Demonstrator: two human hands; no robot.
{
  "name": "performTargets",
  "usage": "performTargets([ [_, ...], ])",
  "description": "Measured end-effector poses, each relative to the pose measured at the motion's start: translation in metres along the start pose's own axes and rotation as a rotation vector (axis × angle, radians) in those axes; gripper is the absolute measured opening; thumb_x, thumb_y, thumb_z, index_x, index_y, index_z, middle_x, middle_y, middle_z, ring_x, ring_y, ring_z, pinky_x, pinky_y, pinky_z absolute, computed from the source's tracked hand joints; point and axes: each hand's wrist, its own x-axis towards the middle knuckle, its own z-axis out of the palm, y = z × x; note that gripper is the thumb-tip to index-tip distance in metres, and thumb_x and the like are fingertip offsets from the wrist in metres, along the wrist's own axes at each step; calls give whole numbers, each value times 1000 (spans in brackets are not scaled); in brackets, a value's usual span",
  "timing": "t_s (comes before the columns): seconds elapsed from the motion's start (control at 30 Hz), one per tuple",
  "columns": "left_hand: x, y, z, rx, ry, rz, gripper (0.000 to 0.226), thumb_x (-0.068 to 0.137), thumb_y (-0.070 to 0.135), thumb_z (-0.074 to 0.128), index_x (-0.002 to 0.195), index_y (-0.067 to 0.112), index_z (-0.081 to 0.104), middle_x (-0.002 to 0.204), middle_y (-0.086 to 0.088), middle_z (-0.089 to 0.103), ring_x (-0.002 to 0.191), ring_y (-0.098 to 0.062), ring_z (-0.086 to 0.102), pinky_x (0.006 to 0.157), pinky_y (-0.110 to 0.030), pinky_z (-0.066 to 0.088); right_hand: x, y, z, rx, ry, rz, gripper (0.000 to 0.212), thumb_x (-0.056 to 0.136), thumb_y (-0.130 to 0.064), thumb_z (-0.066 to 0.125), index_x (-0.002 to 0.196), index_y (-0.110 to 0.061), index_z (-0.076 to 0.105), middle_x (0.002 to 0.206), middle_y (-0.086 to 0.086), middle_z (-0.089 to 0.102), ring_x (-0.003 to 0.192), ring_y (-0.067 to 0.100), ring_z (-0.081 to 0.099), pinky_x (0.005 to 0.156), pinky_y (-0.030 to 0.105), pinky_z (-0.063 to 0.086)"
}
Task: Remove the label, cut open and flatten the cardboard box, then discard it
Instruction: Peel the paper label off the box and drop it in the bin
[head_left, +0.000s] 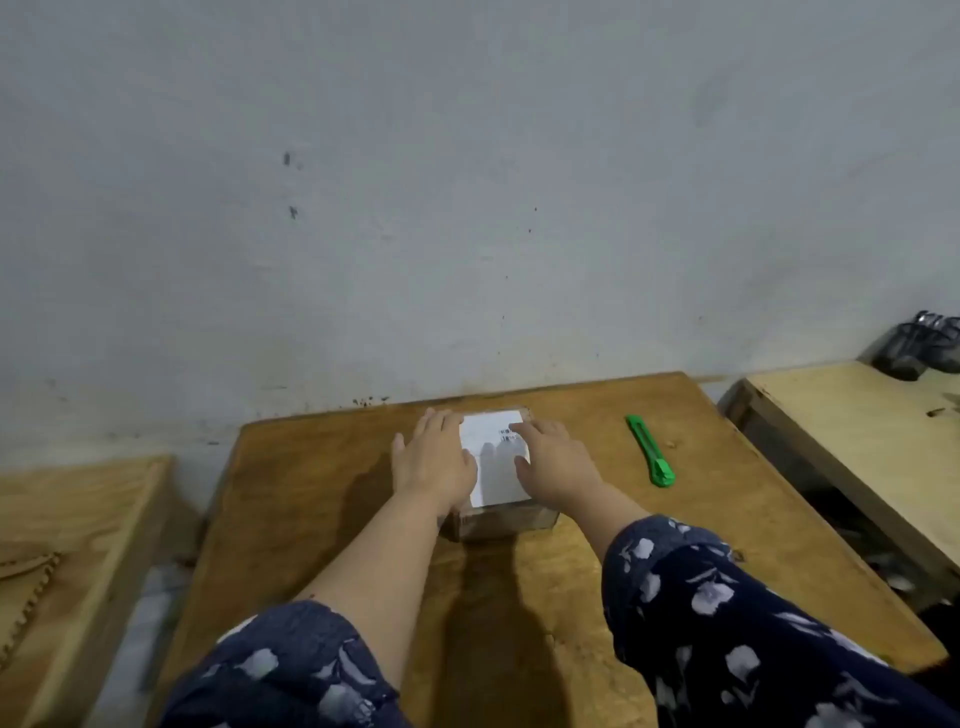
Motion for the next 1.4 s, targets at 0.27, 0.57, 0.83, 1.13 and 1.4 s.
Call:
performTargets([
  [0.27, 21, 8, 47, -29, -110, -74, 57, 99, 37, 36, 151, 20, 19, 162, 2, 3, 149, -14, 0, 118, -50, 7, 49, 38, 22, 61, -16, 57, 46, 96, -20, 42, 140, -10, 40, 142, 8, 42, 133, 25, 34, 103, 42, 40],
  [0.57, 19, 8, 80, 70, -57, -108, 66, 98, 53, 20, 153, 22, 0, 161, 3, -14, 145, -12, -19, 119, -52, -1, 88, 52, 34, 211, 61, 71, 36, 96, -20, 46, 130, -10, 52, 127, 9, 48, 118, 25, 44, 97, 41, 46],
  [0.83, 22, 9, 85, 112, -53, -126, 71, 96, 57, 20, 154, 22, -1, 161, 4, -15, 145, -12, -20, 119, -53, 1, 106, 49, 31, 253, 159, 167, 17, 93, -22, 52, 100, -13, 64, 107, 3, 63, 106, 25, 52, 90, 40, 43],
  [1.13, 22, 11, 85, 160, -68, -134, 75, 95, 60, 17, 153, 18, -2, 161, 1, -15, 146, -14, -19, 118, -56, 1, 100, 46, 31, 15, 153, 72, 27, 98, -27, 42, 111, -16, 62, 121, 2, 57, 114, 22, 43, 87, 35, 31],
  [1.4, 22, 11, 83, 177, -96, -138, 74, 95, 59, 14, 153, 17, -4, 160, 0, -17, 145, -13, -20, 117, -56, -3, 79, 33, 31, 177, 222, 58, 15, 97, -19, 46, 98, -17, 61, 98, -1, 63, 96, 19, 53, 88, 33, 42],
])
